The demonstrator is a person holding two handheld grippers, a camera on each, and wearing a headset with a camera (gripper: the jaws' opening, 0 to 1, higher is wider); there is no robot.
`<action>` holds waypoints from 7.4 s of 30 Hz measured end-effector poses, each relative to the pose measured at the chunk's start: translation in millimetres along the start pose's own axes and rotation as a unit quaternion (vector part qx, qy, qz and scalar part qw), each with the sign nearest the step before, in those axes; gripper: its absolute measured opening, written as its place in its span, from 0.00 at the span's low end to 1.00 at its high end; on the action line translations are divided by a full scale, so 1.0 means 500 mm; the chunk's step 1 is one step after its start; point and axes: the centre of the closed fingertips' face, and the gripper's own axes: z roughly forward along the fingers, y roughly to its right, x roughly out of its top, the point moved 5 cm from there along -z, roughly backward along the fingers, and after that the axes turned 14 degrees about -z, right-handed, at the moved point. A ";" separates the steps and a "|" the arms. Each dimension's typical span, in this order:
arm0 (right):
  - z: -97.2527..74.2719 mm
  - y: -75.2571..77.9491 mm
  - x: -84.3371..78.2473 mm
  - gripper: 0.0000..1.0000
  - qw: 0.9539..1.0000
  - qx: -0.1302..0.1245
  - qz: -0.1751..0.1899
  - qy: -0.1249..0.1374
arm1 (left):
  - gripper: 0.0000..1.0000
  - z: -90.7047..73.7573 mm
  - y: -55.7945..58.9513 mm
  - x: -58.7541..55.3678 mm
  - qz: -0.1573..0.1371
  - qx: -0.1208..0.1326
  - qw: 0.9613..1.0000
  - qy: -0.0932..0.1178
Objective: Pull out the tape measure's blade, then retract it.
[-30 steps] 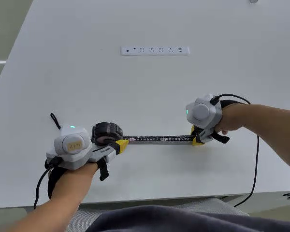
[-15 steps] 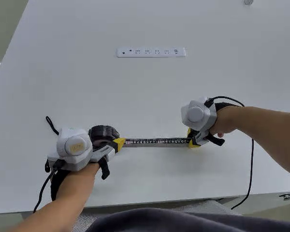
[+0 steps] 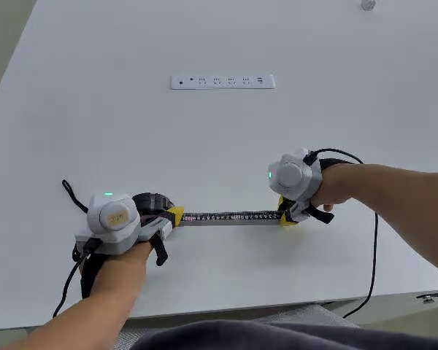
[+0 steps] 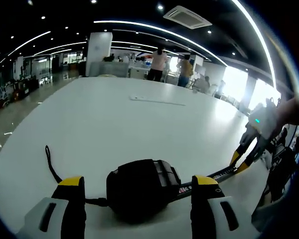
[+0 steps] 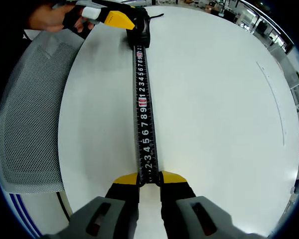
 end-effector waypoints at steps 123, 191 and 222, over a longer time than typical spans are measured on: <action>0.006 0.005 0.027 0.15 1.000 -0.010 0.011 0.026 | 0.61 0.027 0.011 -0.011 0.042 0.017 0.997 -0.056; 0.013 0.013 0.067 0.15 0.999 -0.016 0.012 0.038 | 0.61 0.028 0.011 -0.010 0.041 0.014 0.997 -0.058; 0.018 0.016 0.086 0.15 0.999 -0.016 0.010 0.049 | 0.61 0.029 0.011 -0.007 0.040 0.013 0.997 -0.057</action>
